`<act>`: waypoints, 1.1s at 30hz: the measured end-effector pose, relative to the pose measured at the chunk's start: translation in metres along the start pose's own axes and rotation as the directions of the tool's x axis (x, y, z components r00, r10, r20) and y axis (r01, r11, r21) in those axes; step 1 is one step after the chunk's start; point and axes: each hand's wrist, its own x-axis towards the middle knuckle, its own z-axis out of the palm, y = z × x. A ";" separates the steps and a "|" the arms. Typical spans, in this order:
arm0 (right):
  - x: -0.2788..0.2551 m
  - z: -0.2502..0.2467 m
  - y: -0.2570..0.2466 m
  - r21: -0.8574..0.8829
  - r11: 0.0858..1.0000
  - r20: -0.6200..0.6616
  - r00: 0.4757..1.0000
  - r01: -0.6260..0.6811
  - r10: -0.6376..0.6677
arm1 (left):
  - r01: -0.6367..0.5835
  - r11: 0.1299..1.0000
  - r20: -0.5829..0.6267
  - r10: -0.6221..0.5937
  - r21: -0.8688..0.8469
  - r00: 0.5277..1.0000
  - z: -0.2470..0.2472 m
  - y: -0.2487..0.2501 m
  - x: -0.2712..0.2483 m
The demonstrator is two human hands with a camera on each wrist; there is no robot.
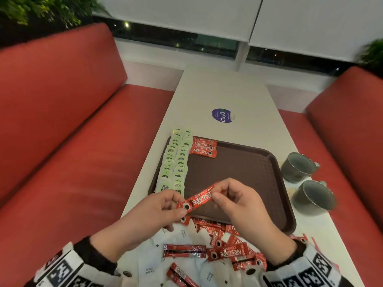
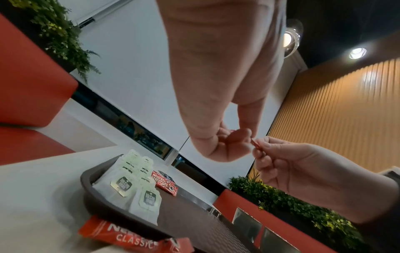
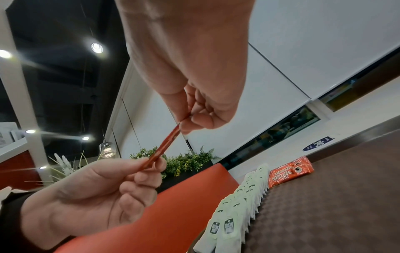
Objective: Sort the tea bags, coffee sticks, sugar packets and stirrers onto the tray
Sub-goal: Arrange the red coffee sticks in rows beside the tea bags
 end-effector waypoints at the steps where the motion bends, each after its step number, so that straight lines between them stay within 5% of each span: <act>1: -0.003 0.000 0.000 0.024 1.000 -0.007 1.000 -0.003 0.003 | 0.002 1.000 -0.001 -0.002 -0.001 1.000 0.000 0.000 -0.001; 6: -0.010 0.002 0.001 0.111 0.994 -0.042 0.999 -0.002 0.007 | -0.020 1.000 -0.014 0.020 -0.001 1.000 0.005 -0.004 -0.005; 9: -0.014 -0.001 -0.003 -0.094 0.993 0.038 0.997 0.069 -0.065 | -0.093 0.988 -0.072 0.102 0.123 0.992 0.009 -0.006 -0.003; 12: -0.015 0.004 -0.012 -0.403 0.869 0.271 0.944 0.287 -0.187 | -0.145 0.957 -0.048 0.162 0.253 0.986 0.016 -0.004 -0.001; 16: -0.013 0.018 -0.020 -0.469 0.783 0.371 0.896 0.408 -0.245 | -0.148 0.954 -0.011 0.156 0.260 0.988 0.023 0.001 0.000; 21: -0.014 0.017 -0.013 -0.374 0.884 0.230 0.952 0.279 -0.203 | -0.111 0.990 -0.105 0.102 -0.086 0.989 0.013 0.000 0.000; 25: -0.012 0.011 -0.001 -0.299 0.952 0.074 0.996 0.069 -0.049 | -0.112 0.924 -0.201 0.038 -0.367 0.979 0.003 0.004 0.005; 29: -0.009 0.009 0.004 -0.091 0.993 0.037 0.996 -0.081 0.085 | -0.099 0.886 -0.178 0.019 -0.452 0.984 0.002 0.009 0.011; 33: 0.001 0.004 0.006 0.031 0.996 -0.024 0.996 -0.089 0.089 | -0.061 0.864 -0.160 -0.022 -0.500 0.987 0.007 0.010 0.015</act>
